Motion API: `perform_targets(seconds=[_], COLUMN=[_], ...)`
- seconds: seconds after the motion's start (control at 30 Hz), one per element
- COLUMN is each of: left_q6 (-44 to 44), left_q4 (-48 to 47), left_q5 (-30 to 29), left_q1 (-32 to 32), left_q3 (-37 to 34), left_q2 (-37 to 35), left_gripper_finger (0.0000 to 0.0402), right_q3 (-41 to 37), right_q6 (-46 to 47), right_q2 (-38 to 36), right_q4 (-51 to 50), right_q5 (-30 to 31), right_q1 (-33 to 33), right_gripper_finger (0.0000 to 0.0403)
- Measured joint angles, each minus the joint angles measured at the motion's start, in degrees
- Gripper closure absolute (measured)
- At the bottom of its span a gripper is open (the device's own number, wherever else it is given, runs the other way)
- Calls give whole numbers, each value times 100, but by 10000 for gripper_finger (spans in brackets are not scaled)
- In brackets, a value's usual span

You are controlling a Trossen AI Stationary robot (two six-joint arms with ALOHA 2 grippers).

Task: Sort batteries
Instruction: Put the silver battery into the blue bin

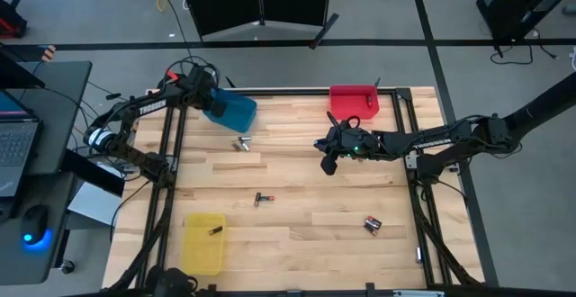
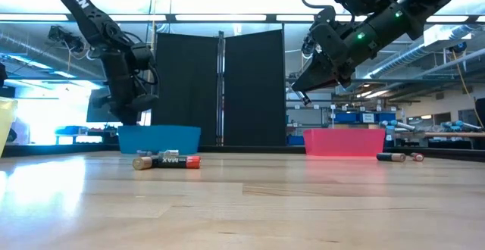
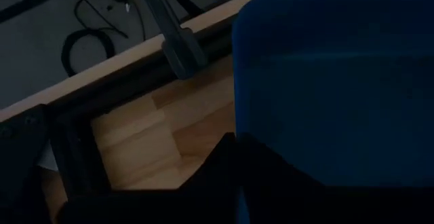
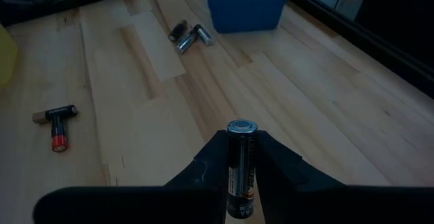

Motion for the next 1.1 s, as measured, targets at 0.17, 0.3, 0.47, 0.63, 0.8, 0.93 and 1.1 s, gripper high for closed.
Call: perform_targets(seconds=[0.17, 0.3, 0.47, 0.63, 0.8, 0.93, 1.1], left_q6=[105, 103, -6, -322, -772, -1281, -1697], left_q4=[262, 538, 484, 58, -283, -142, 412], left_q5=[-260, -417, -480, -276, -203, 43, 291], left_q1=[-89, -171, -192, -188, -190, -194, -264], left_q3=[-7, 2, 0, 0, 0, -148, -495], left_q2=[-188, -426, -550, -542, -540, -538, -536], left_gripper_finger=[392, 392, 393, 393, 393, 390, 389], right_q3=[0, 2, 2, 1, 0, 2, 1], right_q6=[-16, -22, -31, -39, -42, -32, -12], right_q2=[0, -2, -2, -2, -2, -2, -2], right_q4=[0, -2, -2, 0, 0, 4, 46], right_q5=[2, 0, 0, 0, 0, 0, 1], right_q1=[0, 0, 0, 0, 0, 0, 0], right_gripper_finger=[342, 342, 342, 342, 342, 342, 342])
